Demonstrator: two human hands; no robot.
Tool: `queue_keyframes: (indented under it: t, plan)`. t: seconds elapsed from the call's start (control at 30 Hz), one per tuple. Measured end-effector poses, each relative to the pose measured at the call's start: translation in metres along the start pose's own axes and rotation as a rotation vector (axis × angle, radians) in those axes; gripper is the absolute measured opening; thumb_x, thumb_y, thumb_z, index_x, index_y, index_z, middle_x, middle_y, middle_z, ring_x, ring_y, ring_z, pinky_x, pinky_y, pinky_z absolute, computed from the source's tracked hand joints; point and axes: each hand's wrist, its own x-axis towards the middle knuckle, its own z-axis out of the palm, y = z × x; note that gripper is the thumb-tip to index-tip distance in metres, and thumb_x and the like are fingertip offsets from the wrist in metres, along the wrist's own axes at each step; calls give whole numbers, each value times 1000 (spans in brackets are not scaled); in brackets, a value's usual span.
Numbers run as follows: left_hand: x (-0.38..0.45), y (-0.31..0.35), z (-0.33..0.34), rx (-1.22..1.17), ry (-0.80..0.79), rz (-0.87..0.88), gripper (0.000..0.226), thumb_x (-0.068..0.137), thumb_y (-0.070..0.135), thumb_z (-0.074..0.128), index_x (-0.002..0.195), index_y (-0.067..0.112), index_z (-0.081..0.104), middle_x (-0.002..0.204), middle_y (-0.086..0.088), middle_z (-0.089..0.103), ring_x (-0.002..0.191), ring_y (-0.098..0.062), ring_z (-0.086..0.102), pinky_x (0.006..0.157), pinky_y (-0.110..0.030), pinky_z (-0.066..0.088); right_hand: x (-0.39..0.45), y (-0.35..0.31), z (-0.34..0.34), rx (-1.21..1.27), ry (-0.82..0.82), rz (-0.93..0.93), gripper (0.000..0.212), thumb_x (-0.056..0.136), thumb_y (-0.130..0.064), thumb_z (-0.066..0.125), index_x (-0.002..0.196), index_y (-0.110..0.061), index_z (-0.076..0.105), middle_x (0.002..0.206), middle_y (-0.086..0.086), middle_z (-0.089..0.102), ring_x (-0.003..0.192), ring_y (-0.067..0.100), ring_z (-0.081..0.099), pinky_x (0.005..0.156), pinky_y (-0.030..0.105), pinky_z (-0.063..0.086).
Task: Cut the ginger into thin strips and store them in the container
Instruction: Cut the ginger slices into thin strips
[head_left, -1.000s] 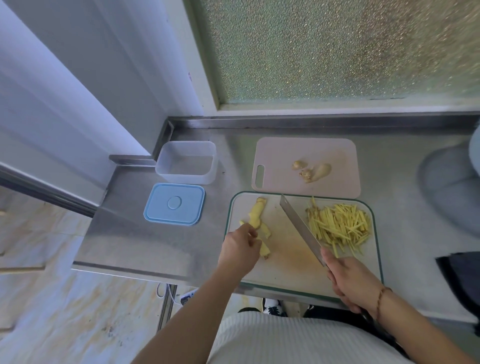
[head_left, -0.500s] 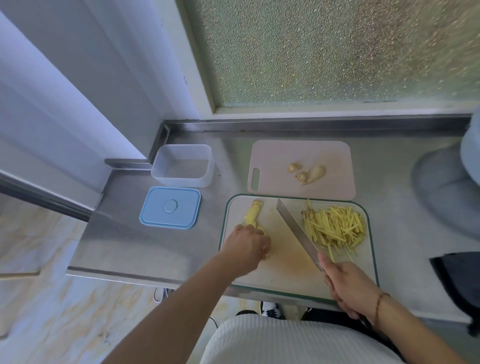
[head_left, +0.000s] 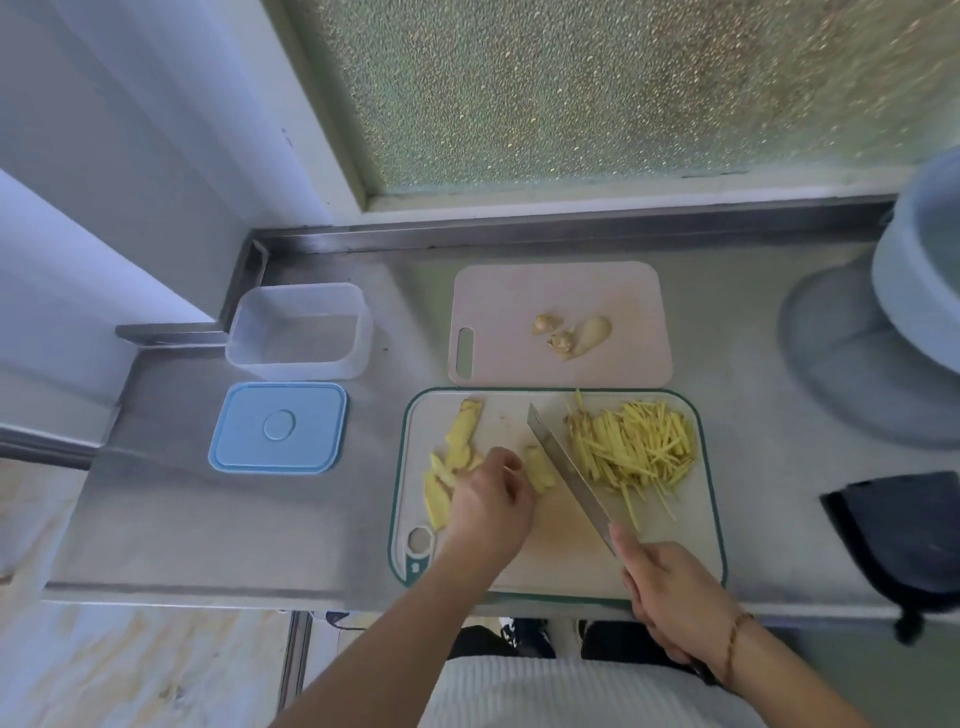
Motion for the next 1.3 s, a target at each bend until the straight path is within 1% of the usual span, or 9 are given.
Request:
queue_keyframes:
  t: [0.13,0.2,0.3,0.5,0.6,0.83,1.03,1.17,1.3]
  plan:
    - [3,-6,-1,48,5,73,14,93,6,59,104,12,66,70,9,61,56,-5,54,52,-13,45,4,3,2,-71,23,-34,66,80,-73,25,64,-11,38,50,3,36,36,11,32,40,20,27]
    - [8,-9,2,69,30,171,18,90,4,63,105,10,69,84,1,66,66,-14,59,62,-27,53,3,2,1,-31,34,-21,64,83,-70,26,64,-10,39,45,-1,35,32,8,32,37,17,26]
    - [16,-13,5,96,23,249,25,82,3,75,106,9,72,103,-4,67,77,-23,65,69,-35,57,4,0,-2,-10,29,-10,61,88,-66,27,63,-11,38,40,-5,34,29,5,30,33,14,24]
    - [21,-27,1,169,27,488,37,68,-4,85,100,8,73,105,-7,70,87,-30,67,76,-38,59,10,-1,2,-49,47,-45,68,75,-78,24,65,-12,39,52,2,36,38,12,32,44,22,29]
    - [22,-30,0,173,65,496,41,65,-5,85,102,10,74,103,-5,72,91,-32,66,82,-39,56,10,0,4,-24,31,-50,68,75,-77,26,64,-11,39,50,2,34,36,12,31,40,22,28]
    - [22,-33,1,32,88,421,34,73,4,76,106,11,73,98,-1,70,87,-25,65,77,-42,60,6,-4,4,-21,-13,-52,67,77,-73,27,63,-9,37,50,3,31,36,13,28,37,21,25]
    - [24,-32,7,-3,98,478,27,74,1,79,100,6,72,105,-3,66,89,-17,63,77,-37,58,4,-4,4,-48,-21,-60,68,77,-74,25,64,-9,38,50,2,30,36,11,27,38,19,25]
    - [22,-40,5,131,133,768,8,87,9,70,93,6,74,102,-6,69,95,-26,64,84,-39,55,5,-4,6,-54,-7,-67,69,74,-76,25,64,-9,38,51,2,30,37,11,27,37,18,24]
    - [20,-53,7,300,52,910,19,96,20,62,100,8,76,113,-5,70,107,-29,64,88,-43,56,6,-3,10,-82,18,-84,69,73,-78,23,62,-11,38,49,0,32,38,9,30,42,20,30]
